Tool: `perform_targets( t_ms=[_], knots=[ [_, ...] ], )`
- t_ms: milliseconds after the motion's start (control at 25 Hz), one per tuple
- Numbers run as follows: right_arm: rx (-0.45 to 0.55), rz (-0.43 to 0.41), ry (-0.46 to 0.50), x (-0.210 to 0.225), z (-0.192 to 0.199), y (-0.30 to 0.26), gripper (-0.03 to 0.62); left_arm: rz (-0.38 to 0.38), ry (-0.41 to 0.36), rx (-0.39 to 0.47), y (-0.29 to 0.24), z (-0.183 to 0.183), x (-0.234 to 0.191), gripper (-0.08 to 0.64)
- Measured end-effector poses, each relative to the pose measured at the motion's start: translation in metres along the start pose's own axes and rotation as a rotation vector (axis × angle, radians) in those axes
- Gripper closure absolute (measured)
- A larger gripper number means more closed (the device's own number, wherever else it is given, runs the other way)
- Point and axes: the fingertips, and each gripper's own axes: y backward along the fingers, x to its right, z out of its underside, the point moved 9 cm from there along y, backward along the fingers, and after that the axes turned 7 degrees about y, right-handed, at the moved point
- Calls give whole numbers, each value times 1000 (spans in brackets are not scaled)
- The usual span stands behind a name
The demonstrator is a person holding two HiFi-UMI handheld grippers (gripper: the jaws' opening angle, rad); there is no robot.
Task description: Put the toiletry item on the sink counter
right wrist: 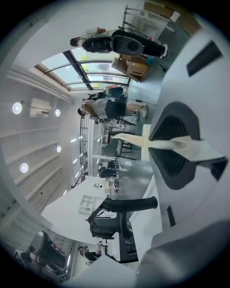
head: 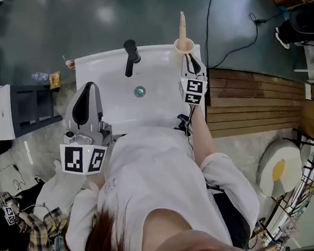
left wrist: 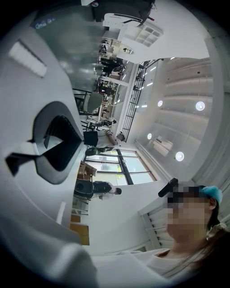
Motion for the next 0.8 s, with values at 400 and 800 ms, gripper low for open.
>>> perform_targets(
  t_ms=[400,800],
  knots=[
    [-48,-12,1,0,10,8,543,5,7,11,2,0,0,575],
    [-92,-16,-10,-2,21,12,543,6,14,28,6,0,0,575]
  ],
)
